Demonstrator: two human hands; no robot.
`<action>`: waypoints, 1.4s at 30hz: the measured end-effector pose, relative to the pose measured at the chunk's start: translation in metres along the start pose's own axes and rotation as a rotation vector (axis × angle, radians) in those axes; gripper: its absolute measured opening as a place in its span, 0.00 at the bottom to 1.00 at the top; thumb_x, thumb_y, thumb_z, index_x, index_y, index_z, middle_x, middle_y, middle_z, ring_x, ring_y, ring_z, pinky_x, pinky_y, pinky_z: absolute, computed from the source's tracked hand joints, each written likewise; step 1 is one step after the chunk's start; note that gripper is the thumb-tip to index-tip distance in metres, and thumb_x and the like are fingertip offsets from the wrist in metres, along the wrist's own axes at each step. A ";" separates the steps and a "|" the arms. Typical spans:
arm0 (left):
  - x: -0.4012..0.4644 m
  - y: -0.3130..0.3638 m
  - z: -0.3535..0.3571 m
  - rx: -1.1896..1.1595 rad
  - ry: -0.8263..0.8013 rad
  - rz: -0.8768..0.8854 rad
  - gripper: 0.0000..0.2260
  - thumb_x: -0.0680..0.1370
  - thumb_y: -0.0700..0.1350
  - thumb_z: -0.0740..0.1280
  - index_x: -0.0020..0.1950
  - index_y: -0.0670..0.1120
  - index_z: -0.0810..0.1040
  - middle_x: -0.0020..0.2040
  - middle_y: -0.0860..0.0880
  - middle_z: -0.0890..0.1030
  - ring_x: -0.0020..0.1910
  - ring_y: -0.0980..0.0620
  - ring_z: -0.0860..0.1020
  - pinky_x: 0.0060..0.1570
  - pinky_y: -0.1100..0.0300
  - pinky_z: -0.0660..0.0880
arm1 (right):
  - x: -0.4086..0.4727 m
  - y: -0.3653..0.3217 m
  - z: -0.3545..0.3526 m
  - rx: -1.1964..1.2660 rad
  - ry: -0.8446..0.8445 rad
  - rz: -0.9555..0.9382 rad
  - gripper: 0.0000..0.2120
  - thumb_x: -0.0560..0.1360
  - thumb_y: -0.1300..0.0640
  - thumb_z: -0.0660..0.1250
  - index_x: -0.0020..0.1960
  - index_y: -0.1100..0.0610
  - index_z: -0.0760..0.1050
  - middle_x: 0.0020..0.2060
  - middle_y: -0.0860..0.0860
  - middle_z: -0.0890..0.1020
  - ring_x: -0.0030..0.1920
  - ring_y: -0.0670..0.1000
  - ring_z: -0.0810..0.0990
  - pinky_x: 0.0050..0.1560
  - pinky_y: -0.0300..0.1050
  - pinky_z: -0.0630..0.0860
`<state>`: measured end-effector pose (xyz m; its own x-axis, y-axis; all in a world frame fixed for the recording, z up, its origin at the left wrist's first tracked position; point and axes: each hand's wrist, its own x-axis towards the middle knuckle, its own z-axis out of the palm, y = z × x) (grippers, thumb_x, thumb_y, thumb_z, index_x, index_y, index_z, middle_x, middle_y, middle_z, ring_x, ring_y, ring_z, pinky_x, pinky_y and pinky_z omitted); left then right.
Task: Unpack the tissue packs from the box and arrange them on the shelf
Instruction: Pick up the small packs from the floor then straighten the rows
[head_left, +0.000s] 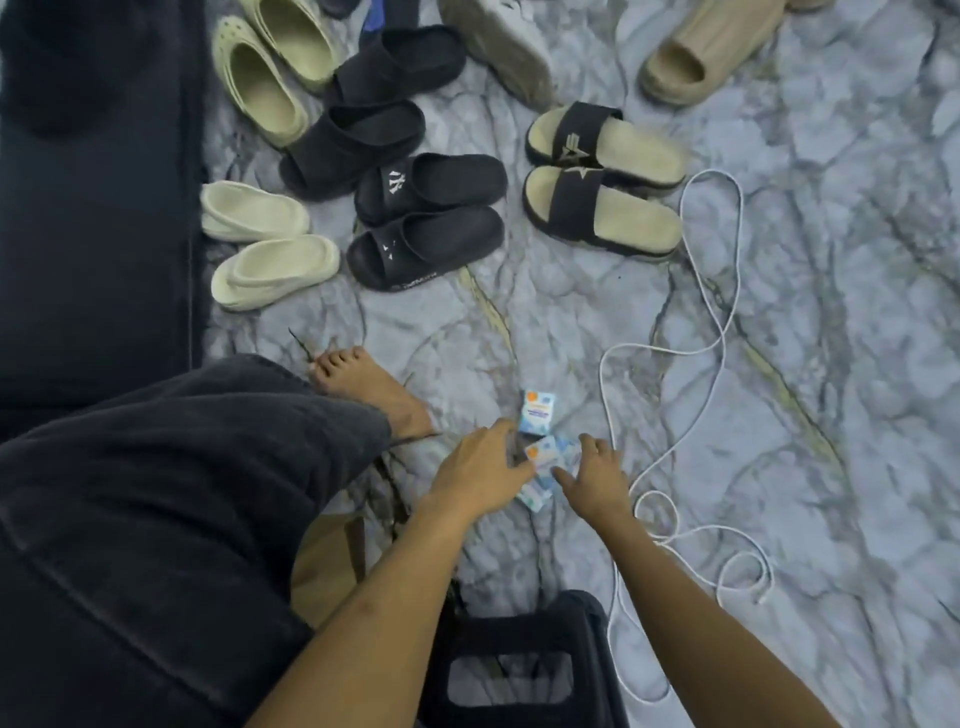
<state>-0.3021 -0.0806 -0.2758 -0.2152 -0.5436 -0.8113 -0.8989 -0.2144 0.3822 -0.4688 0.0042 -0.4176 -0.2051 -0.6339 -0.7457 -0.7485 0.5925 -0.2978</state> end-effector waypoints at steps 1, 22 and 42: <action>0.006 -0.006 0.003 -0.013 -0.012 -0.034 0.30 0.80 0.57 0.67 0.79 0.49 0.63 0.74 0.46 0.72 0.69 0.44 0.73 0.61 0.52 0.75 | 0.006 0.003 0.002 0.037 0.004 0.038 0.35 0.77 0.43 0.70 0.76 0.58 0.61 0.72 0.59 0.66 0.72 0.62 0.64 0.66 0.60 0.69; 0.059 -0.043 0.039 -0.261 -0.102 -0.233 0.26 0.80 0.52 0.69 0.75 0.48 0.67 0.72 0.44 0.73 0.68 0.44 0.73 0.56 0.56 0.72 | 0.036 0.012 0.033 0.765 -0.076 0.160 0.18 0.70 0.59 0.80 0.53 0.66 0.78 0.41 0.51 0.84 0.39 0.48 0.83 0.34 0.33 0.77; 0.099 -0.071 0.079 -0.554 0.092 -0.462 0.09 0.79 0.48 0.73 0.51 0.44 0.77 0.51 0.44 0.85 0.51 0.45 0.83 0.44 0.56 0.77 | 0.054 0.026 0.074 0.679 -0.142 0.020 0.24 0.68 0.31 0.73 0.51 0.50 0.86 0.49 0.64 0.78 0.47 0.56 0.77 0.45 0.43 0.75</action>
<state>-0.2896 -0.0550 -0.4190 0.1945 -0.3592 -0.9128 -0.5594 -0.8050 0.1977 -0.4531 0.0222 -0.5101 -0.0956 -0.5763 -0.8116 -0.1759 0.8123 -0.5560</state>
